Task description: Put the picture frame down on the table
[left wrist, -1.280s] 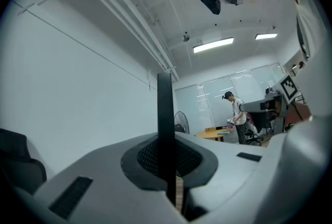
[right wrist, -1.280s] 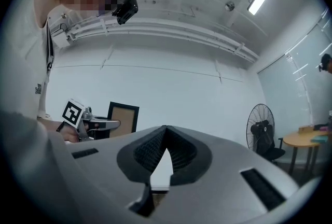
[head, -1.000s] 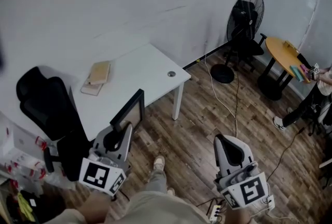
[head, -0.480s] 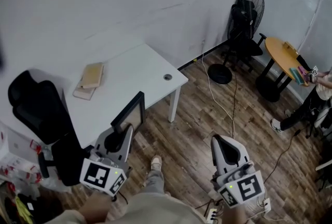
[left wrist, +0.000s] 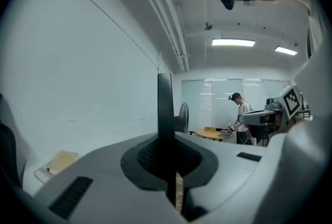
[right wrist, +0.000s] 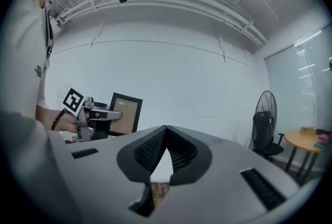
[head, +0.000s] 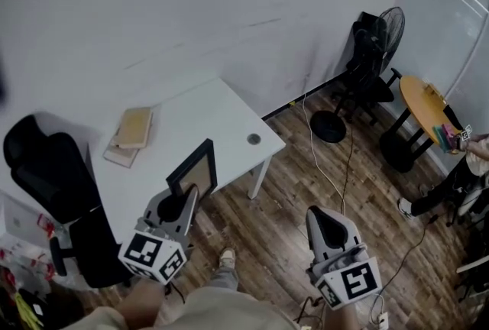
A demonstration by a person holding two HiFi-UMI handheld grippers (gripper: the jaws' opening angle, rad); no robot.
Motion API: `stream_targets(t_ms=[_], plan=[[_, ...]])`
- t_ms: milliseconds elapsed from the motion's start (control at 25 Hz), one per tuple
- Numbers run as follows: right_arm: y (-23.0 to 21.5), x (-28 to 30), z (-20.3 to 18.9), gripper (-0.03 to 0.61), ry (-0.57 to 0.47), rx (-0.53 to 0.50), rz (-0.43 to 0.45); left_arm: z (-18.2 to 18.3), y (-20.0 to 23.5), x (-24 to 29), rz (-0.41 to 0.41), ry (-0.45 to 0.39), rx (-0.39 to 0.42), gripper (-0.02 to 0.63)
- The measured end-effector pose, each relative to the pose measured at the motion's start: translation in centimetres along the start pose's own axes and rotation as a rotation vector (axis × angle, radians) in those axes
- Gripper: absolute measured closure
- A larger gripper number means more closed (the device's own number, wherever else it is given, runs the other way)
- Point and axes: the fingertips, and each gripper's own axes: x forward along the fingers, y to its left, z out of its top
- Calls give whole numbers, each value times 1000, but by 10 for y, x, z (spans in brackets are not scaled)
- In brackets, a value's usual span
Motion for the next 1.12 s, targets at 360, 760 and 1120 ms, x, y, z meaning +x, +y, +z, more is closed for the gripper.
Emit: stream_targets(t_ms=[360, 760, 1120], plan=[[-24, 101, 6, 555, 19, -22, 23, -1, 75, 73, 14, 15, -67, 584], [-40, 159, 3, 555, 27, 12, 66, -2, 117, 129, 34, 13, -96, 584], [-98, 191, -18, 555, 42, 58, 119, -22, 114, 183, 85, 64, -106, 584]])
